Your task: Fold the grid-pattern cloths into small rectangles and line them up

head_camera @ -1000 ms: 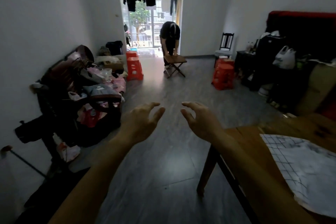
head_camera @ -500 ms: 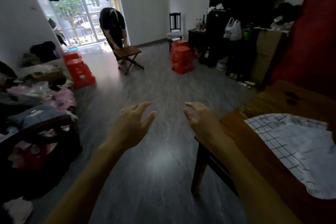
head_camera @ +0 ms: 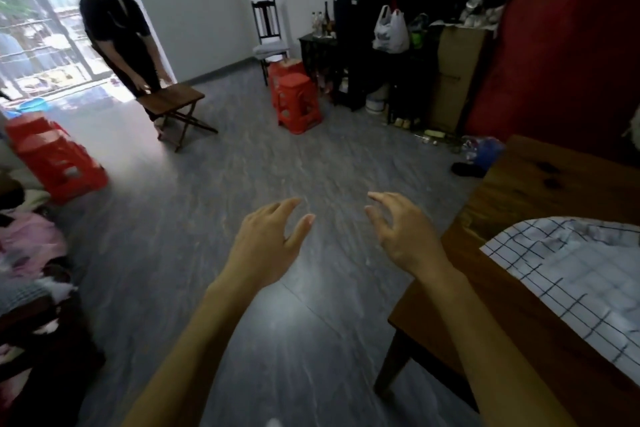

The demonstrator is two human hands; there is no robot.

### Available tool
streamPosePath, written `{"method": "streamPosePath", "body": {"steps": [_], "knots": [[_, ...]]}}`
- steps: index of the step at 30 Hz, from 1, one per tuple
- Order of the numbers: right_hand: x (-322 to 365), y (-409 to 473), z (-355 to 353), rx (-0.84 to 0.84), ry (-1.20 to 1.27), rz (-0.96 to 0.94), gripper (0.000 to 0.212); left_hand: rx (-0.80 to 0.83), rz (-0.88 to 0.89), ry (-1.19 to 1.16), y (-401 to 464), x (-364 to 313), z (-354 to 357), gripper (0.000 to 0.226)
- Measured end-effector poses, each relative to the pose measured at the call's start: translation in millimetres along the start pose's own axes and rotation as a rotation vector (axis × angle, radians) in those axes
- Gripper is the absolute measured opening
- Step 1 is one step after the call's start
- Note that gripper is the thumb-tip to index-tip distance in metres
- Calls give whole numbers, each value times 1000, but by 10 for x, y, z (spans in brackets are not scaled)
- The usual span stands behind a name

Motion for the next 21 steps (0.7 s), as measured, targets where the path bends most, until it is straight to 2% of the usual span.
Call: {"method": "streamPosePath", "body": {"steps": [6,11,16,21], "knots": [[-81,680,293,-135,6,157,42,39,108,-108,1014,663,227,64],[117,1236,468,-220,-3,281,41,141,233,-247,1831,907,371,58],[-187,1444,292,-313,-44,449,43,234,423,-315,2557,607,677,53],[-821,1463,80,-407,-59,601,42,375,589,-362,3150,52,1252,59]]}}
Point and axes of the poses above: each hand's wrist, its own y-axis towards the middle knuckle, its own z-axis out of the palm, x = y × z, the point moved 8 cm from there along y, towards the middle knuckle, and after that the axes turned 4 degrees about z, right-handed, at the moved point
